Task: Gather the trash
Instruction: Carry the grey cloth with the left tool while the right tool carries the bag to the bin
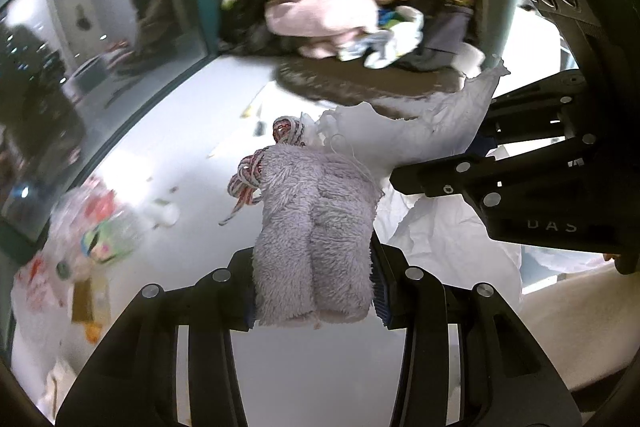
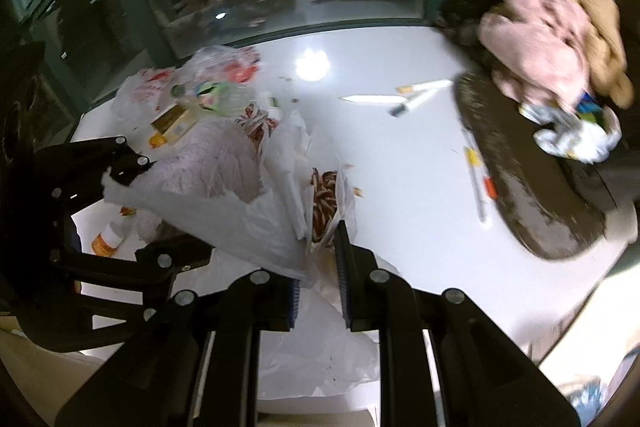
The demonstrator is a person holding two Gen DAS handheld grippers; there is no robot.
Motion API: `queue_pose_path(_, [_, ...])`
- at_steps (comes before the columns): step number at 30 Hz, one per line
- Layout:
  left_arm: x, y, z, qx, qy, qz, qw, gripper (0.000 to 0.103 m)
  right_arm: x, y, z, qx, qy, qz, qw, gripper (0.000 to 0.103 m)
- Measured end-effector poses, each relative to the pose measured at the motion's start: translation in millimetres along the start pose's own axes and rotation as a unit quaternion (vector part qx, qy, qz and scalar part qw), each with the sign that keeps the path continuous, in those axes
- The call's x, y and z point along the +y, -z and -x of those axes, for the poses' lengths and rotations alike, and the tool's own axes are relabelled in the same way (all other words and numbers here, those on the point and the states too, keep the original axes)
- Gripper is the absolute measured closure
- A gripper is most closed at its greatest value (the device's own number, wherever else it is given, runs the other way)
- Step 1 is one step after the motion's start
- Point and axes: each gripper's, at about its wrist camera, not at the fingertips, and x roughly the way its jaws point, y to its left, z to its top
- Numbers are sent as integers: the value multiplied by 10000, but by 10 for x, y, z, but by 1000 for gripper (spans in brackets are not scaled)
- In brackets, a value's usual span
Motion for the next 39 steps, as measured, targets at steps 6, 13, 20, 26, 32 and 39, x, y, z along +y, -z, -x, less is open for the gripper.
queue_pose_path(6, [-433,-237,-126,-74,416,-413,9983,63,-340,220,235,-95,320,-435,9985,86])
queue_pose_path(13, [-869,-417,-214,-118,835,-848,9928,63,-681,514,513,-188,670,-910,9934,86])
queue_pose_path(20, [-1362,-598,-269,-228,1241,-1351,9828,63,-991,879,848,-314,1080,-1373,9841,86])
queue_pose_path(26, [-1810,-730,-290,-368,1553,-1795,9707,63,-1246,1140,1104,-420,1364,-1747,9742,86])
queue_pose_path(32, [-2067,-849,-315,-399,1775,-1994,9629,63,-1448,1338,1311,-526,1551,-2011,9658,86])
queue_pose_path(39, [-2409,-987,-335,-453,1998,-2381,9494,63,-1628,1541,1495,-700,1765,-2331,9537,86])
